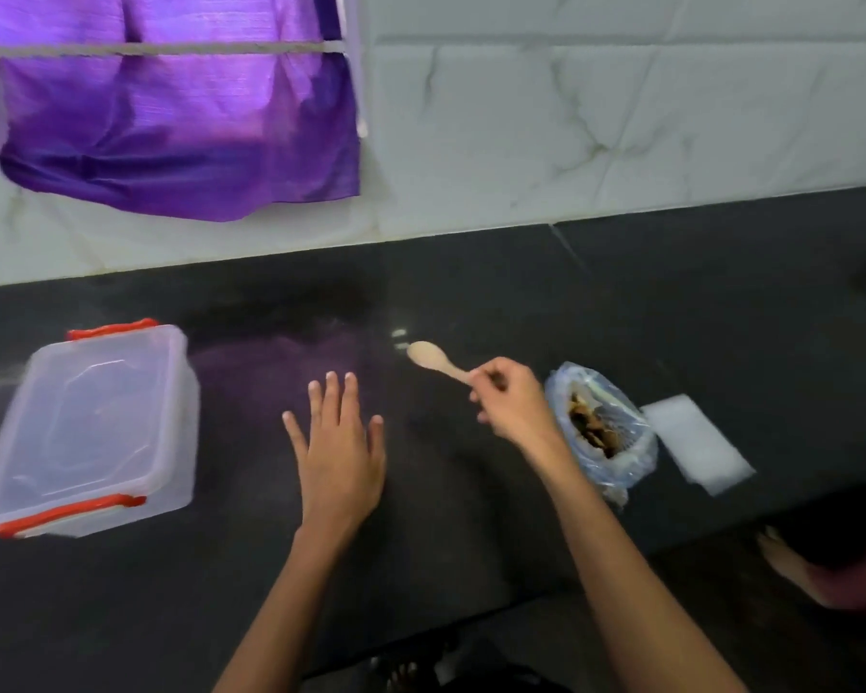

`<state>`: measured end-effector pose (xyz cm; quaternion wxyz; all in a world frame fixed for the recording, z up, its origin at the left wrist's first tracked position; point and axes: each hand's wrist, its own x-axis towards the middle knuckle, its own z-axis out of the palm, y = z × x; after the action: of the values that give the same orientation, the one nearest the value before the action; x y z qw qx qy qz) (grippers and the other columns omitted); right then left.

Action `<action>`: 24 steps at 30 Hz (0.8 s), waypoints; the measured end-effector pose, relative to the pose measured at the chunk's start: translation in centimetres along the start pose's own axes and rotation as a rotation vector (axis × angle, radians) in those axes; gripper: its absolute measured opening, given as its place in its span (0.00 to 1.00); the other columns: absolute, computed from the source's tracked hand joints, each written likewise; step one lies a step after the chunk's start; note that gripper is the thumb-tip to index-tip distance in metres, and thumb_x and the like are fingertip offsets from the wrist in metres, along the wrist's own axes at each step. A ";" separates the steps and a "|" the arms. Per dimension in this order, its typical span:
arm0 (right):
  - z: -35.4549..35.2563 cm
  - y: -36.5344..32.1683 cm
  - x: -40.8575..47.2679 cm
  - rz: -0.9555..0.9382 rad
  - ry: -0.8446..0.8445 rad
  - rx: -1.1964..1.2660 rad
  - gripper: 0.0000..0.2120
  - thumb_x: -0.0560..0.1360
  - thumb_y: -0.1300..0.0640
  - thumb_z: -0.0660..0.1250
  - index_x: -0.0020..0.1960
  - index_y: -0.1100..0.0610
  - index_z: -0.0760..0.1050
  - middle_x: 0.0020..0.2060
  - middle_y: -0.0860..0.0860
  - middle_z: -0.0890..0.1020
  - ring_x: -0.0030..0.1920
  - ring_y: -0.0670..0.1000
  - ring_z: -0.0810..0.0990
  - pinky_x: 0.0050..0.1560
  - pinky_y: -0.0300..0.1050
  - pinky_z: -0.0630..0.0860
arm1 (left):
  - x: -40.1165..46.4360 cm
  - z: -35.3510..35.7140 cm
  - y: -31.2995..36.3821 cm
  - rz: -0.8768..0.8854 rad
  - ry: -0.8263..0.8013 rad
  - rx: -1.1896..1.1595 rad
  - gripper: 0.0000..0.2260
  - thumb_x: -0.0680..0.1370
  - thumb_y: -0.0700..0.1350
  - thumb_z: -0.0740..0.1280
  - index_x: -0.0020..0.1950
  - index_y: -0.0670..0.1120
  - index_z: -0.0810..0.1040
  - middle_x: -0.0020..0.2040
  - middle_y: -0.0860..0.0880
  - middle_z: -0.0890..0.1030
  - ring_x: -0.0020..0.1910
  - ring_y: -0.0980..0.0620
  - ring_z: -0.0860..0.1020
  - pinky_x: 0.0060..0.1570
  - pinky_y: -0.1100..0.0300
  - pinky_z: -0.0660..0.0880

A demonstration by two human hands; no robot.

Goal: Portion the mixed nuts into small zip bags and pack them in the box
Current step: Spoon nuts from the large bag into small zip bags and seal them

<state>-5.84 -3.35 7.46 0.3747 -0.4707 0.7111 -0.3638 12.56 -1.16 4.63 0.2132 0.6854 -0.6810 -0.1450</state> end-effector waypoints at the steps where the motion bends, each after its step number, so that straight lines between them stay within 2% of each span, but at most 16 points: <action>1: -2.4 0.7 -0.4 0.001 0.091 0.020 0.08 0.77 0.55 0.63 0.39 0.51 0.75 0.33 0.47 0.80 0.32 0.46 0.77 0.38 0.46 0.75 | -0.2 0.6 1.1 0.039 -0.027 -0.002 0.25 0.83 0.50 0.55 0.78 0.45 0.53 0.79 0.47 0.52 0.78 0.48 0.45 0.73 0.42 0.41; 4: -9.0 2.9 -1.8 0.003 0.328 -0.001 0.07 0.76 0.55 0.65 0.41 0.54 0.77 0.34 0.48 0.81 0.36 0.48 0.78 0.41 0.46 0.75 | -0.9 2.4 4.3 0.143 -0.095 -0.014 0.25 0.83 0.50 0.54 0.78 0.45 0.52 0.79 0.47 0.51 0.78 0.48 0.44 0.73 0.43 0.40; 8: -14.3 5.1 -3.4 0.081 0.437 -0.032 0.08 0.75 0.51 0.67 0.41 0.53 0.79 0.35 0.47 0.81 0.36 0.47 0.77 0.39 0.44 0.72 | -2.0 4.1 7.6 0.217 -0.136 -0.027 0.25 0.83 0.50 0.54 0.78 0.46 0.52 0.79 0.47 0.52 0.78 0.49 0.45 0.73 0.44 0.40; 12: -15.5 6.7 -3.9 0.121 0.394 -0.161 0.07 0.76 0.53 0.67 0.45 0.55 0.80 0.35 0.47 0.79 0.33 0.44 0.75 0.31 0.38 0.67 | -2.5 5.1 10.0 0.248 -0.169 -0.048 0.25 0.83 0.50 0.54 0.78 0.46 0.51 0.79 0.47 0.51 0.78 0.49 0.45 0.73 0.45 0.38; 15: -14.9 7.5 -3.8 0.134 0.319 -0.240 0.04 0.76 0.55 0.66 0.44 0.55 0.77 0.39 0.47 0.80 0.38 0.44 0.77 0.33 0.34 0.68 | -2.8 5.7 11.4 0.250 -0.177 -0.044 0.25 0.83 0.50 0.54 0.78 0.46 0.51 0.79 0.47 0.51 0.78 0.50 0.44 0.73 0.45 0.38; 18: -13.9 8.6 -3.3 0.160 0.220 -0.279 0.05 0.77 0.55 0.64 0.42 0.53 0.73 0.39 0.48 0.80 0.40 0.46 0.78 0.33 0.36 0.69 | -2.8 6.1 12.5 0.246 -0.179 -0.044 0.25 0.83 0.50 0.54 0.78 0.46 0.51 0.79 0.47 0.51 0.78 0.50 0.45 0.73 0.45 0.38; 21: -14.2 9.5 -2.9 0.170 0.181 -0.316 0.06 0.77 0.50 0.64 0.45 0.51 0.74 0.41 0.47 0.81 0.42 0.47 0.79 0.40 0.42 0.74 | -2.6 6.4 13.3 0.228 -0.165 -0.040 0.25 0.83 0.50 0.54 0.78 0.46 0.51 0.79 0.46 0.52 0.78 0.49 0.45 0.73 0.44 0.39; 24: -15.3 9.9 -2.8 0.195 0.093 -0.331 0.11 0.76 0.41 0.62 0.48 0.48 0.75 0.43 0.44 0.79 0.47 0.46 0.78 0.48 0.46 0.75 | -2.3 6.6 13.6 0.209 -0.144 -0.037 0.25 0.83 0.49 0.55 0.78 0.45 0.52 0.79 0.46 0.53 0.78 0.49 0.47 0.73 0.44 0.39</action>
<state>-22.39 4.71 6.29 0.2921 -0.4376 0.8200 -0.2254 -2.60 0.75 5.41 0.1904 0.5946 -0.7594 -0.1831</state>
